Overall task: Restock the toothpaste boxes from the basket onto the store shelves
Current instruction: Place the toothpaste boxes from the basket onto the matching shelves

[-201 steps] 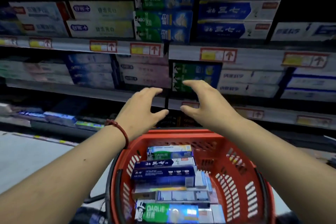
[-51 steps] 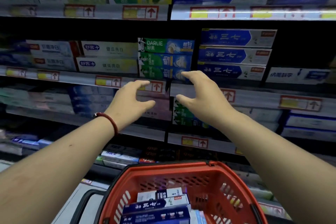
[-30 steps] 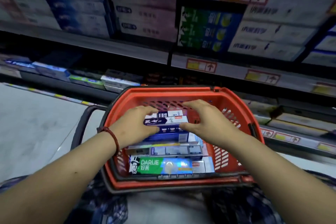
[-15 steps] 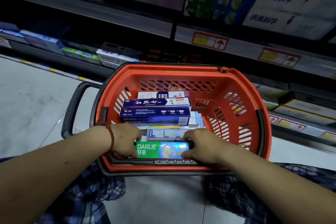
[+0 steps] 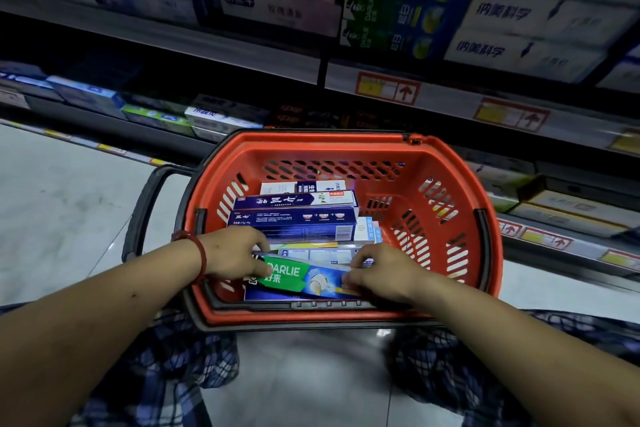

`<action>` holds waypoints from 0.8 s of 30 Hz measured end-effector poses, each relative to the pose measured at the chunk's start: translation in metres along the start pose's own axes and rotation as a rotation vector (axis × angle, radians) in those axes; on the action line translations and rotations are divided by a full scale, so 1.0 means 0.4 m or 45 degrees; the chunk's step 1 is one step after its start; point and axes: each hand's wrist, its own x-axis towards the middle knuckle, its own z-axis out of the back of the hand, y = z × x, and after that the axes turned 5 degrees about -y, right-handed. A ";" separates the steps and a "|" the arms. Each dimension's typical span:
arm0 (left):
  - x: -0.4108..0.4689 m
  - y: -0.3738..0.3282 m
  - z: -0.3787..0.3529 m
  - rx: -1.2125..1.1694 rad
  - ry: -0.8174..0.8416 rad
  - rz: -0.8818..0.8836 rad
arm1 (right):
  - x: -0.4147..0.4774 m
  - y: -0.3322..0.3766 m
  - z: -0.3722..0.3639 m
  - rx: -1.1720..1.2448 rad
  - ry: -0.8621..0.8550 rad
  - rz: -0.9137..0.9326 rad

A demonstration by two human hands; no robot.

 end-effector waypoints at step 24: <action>-0.012 -0.128 0.135 -1.674 -0.889 0.133 | -0.019 0.151 0.185 0.519 -0.780 0.009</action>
